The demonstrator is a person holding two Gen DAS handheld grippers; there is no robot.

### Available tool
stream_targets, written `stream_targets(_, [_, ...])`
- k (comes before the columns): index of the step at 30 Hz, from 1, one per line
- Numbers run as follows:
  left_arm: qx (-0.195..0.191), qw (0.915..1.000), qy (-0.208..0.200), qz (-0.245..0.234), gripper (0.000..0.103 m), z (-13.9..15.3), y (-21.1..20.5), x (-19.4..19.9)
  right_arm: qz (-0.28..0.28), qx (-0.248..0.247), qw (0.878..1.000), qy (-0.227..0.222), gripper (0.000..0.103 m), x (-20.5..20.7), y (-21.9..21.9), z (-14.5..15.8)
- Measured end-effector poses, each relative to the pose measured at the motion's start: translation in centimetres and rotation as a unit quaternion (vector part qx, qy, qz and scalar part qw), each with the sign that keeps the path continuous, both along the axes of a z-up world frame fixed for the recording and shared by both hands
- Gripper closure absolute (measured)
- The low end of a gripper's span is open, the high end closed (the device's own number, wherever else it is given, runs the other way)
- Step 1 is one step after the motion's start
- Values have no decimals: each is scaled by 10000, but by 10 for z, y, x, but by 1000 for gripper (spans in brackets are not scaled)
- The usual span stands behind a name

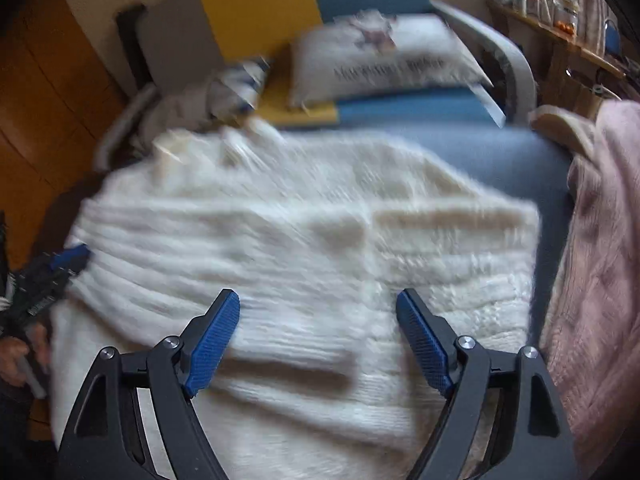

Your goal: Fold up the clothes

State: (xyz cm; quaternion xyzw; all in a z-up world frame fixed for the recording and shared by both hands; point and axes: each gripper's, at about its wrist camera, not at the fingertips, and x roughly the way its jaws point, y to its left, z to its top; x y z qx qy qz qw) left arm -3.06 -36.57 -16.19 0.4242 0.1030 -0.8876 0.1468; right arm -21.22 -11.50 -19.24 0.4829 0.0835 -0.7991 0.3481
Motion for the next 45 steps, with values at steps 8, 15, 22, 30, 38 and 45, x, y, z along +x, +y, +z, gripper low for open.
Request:
stream_targets(8, [-195,9974,525,-447,70,33,10,-22,696,-606,9949,408,19,18,-30,46])
stream_targets(15, [-387,9980,-22,-490,69,1,10,-64,990,-3,9948,234,19,4,-79,0])
stream_targets(22, [0,9951,624,-764,70,31,6,-77,999,-230,9930,583,19,3,-85,32])
stream_targets(30, [-858,9957,-293,-167,70,0,-10,-129,301,515,9910,1198,19,-46,-105,24])
stream_targets(38, [-699,9971,-259,-175,69,-17,-16,-130,48,765,9918,1023,16,-78,-121,-5])
stream_targets(45, [-50,9985,539,-80,73,11,-23,-109,118,824,9863,1426,16,-63,-116,16])
